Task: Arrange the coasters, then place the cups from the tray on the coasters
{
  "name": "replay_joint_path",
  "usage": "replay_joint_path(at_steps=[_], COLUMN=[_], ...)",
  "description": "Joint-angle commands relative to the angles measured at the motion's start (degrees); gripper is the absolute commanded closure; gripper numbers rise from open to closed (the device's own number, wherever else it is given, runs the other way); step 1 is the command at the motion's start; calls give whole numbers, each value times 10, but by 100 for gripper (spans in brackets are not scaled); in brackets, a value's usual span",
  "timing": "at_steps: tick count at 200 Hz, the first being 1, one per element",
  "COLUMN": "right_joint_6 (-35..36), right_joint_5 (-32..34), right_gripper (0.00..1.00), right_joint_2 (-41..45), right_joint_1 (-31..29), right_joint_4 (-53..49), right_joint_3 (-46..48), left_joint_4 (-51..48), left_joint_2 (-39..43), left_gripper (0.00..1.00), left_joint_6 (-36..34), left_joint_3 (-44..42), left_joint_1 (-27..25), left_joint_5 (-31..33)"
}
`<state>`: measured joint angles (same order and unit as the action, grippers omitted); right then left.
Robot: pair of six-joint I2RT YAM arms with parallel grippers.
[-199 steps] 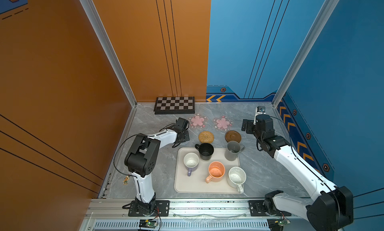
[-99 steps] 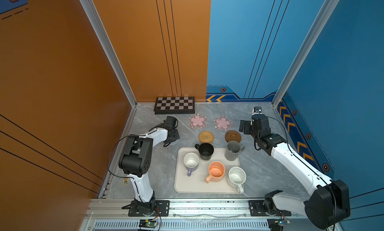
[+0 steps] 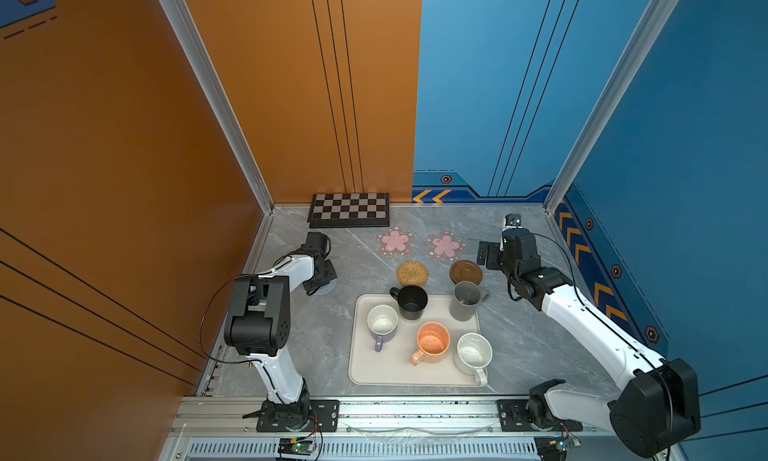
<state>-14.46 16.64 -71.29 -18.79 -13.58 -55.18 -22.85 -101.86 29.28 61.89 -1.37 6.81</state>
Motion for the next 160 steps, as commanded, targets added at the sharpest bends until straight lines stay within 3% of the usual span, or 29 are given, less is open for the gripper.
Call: replay_joint_path(at_steps=[1,69,117,160], right_joint_6=[-19,-21,-22,-26], right_joint_5=[-8,-13,-17,-21], right_gripper=[0,0,0,0], right_joint_2=[-2,-5,-13,-31], right_joint_1=[-5,-8,-10,-18], right_joint_4=[-19,-28,-26,-25], right_joint_3=[-11,0,-2,-10], left_joint_4=[-25,-25,-25,-26], left_joint_2=[16,18,75,38], left_gripper=[100,100,100,100], left_joint_6=[-18,-18,-23,-1], left_joint_3=[-3,-5,2,5], left_joint_1=[15,56,6,-17], left_joint_5=[11,-15,-27,-58])
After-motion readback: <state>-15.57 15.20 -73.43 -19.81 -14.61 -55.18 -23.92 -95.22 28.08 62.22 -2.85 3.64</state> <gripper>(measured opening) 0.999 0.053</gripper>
